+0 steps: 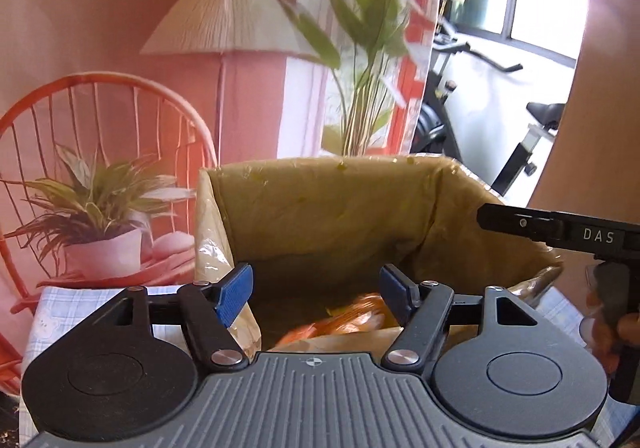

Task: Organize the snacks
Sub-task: 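Lift the orange bag with the left tool and lower it into the box, then open the left tool to drop the orange bag and withdraw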

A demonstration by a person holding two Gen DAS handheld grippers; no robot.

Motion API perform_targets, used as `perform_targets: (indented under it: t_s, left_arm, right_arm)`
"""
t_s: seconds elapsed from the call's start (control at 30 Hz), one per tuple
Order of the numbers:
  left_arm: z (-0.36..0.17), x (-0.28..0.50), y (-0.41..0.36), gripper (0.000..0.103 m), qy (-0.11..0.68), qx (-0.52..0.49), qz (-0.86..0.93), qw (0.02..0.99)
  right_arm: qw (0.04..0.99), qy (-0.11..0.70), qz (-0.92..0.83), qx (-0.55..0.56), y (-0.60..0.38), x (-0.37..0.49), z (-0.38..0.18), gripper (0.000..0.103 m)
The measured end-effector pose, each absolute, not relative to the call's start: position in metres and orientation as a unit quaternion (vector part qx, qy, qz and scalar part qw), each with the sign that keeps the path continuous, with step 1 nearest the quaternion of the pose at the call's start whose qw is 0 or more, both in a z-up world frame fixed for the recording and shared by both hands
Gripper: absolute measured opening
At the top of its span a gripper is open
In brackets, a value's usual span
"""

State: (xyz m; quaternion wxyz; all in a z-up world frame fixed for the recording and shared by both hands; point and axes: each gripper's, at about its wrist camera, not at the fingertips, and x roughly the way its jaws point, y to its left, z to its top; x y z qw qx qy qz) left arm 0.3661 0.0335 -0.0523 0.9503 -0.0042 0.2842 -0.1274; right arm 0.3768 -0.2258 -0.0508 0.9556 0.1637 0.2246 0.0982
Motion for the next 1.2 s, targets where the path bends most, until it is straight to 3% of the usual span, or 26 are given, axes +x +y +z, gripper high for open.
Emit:
perform_targets:
  t_s: [0.53,0.8,1.2]
  left_arm:
    - [-0.025,0.274,0.078,0.073,0.251,0.007,-0.150,0.956]
    - [-0.044,0.258,0.089,0.073,0.277,-0.012,-0.160,0.947]
    - [-0.115,0.237,0.070,0.073,0.335,-0.075,-0.180,0.922]
  right_arm:
    - [0.958,0.176,0.095,0.205,-0.265,0.266,-0.042,0.082]
    - [0.956,0.175,0.082,0.220,-0.268,0.227,-0.063,0.082]
    - [0.963,0.227,0.098,0.106,-0.207,0.201,-0.121,0.082]
